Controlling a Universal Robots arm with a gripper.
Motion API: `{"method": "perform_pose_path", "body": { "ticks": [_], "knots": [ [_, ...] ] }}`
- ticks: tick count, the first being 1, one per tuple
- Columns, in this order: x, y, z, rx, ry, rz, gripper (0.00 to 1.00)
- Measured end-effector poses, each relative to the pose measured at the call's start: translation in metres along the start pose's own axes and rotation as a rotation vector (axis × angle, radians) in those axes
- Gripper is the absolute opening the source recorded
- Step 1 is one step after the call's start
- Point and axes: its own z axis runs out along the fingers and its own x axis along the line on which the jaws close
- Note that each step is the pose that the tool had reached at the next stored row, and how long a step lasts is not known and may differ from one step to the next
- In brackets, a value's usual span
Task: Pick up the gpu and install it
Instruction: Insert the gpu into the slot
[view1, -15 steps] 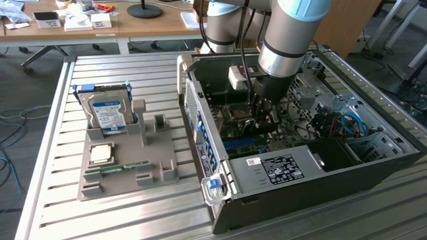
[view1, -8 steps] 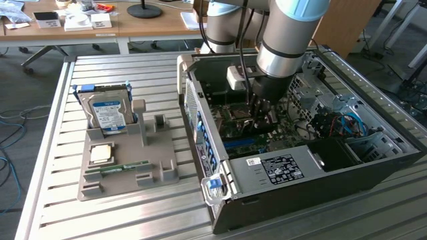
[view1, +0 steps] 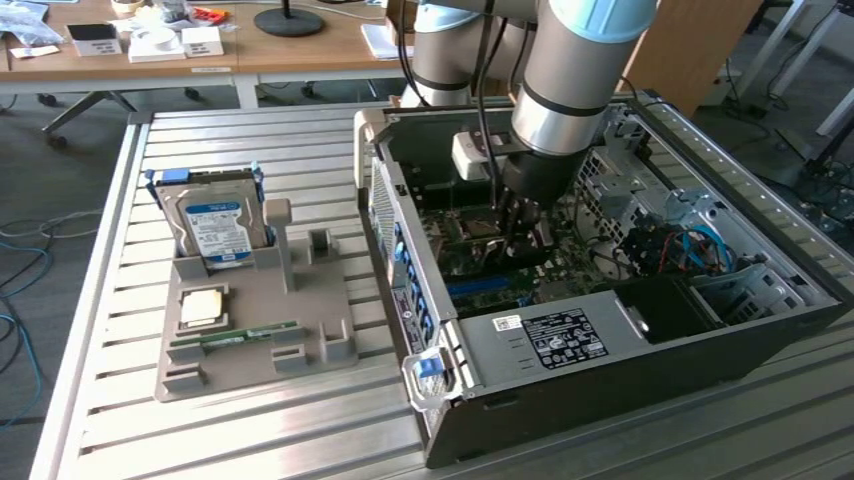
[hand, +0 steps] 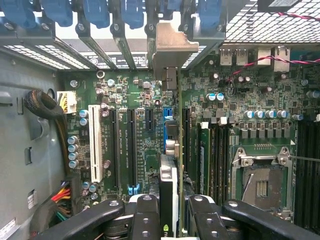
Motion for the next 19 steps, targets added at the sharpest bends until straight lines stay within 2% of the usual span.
{"method": "perform_pose_path", "body": {
  "ticks": [19],
  "knots": [
    [0.0013, 0.0049, -0.0001, 0.0, 0.001, 0.0, 0.27]
  ]
}}
